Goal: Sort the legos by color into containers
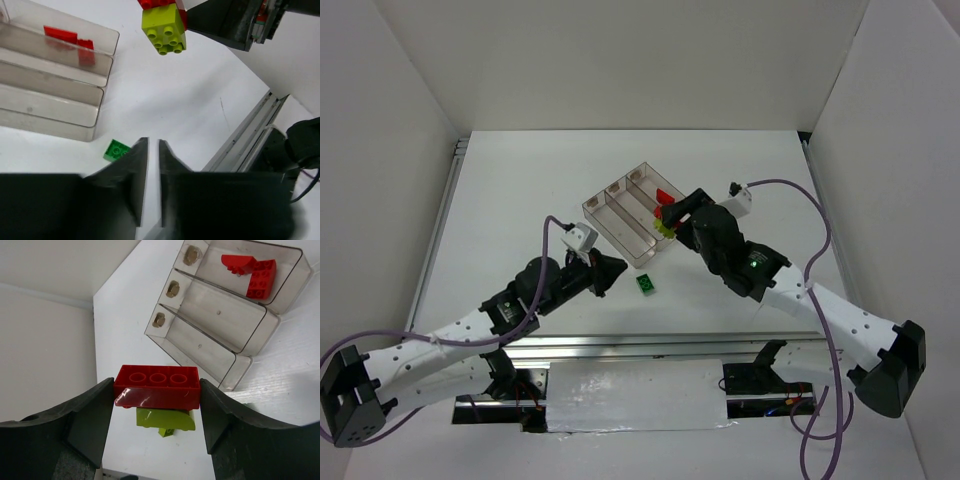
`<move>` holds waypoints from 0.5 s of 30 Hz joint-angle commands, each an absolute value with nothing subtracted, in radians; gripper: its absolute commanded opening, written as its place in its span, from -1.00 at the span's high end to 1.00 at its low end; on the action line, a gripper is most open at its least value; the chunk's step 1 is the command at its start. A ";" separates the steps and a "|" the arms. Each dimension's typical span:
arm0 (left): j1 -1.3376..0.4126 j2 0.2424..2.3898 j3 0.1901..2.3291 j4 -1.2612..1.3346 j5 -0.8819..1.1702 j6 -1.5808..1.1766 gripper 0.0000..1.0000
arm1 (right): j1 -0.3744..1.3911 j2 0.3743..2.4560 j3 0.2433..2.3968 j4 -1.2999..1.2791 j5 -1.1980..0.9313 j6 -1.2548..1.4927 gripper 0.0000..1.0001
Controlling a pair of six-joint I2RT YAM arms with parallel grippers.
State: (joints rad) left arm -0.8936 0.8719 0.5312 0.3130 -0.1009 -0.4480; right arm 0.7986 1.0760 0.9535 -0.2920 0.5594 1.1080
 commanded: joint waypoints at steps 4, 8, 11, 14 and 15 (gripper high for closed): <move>-0.897 0.897 0.594 0.333 -0.124 -0.452 -0.71 | 0.834 1.065 0.956 -0.204 0.509 1.100 1.00; -0.897 0.946 0.610 0.403 -0.112 -0.445 -0.99 | 0.882 1.063 0.959 -0.190 0.491 1.104 1.00; -0.896 0.975 0.626 0.446 -0.083 -0.442 -0.99 | 0.916 1.072 0.971 -0.187 0.486 1.108 1.00; -0.897 0.982 0.620 0.500 -0.075 -0.442 -0.99 | 0.936 1.072 0.968 -0.170 0.463 1.109 1.00; -0.896 0.985 0.623 0.506 -0.080 -0.442 -0.99 | 0.942 1.069 0.965 -0.161 0.462 1.111 1.00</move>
State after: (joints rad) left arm -0.8936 0.9806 0.5808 0.3820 -0.0952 -0.4496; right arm 0.9245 1.0805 0.9489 -0.2295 0.4721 1.1065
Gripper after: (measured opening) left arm 0.994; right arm 0.710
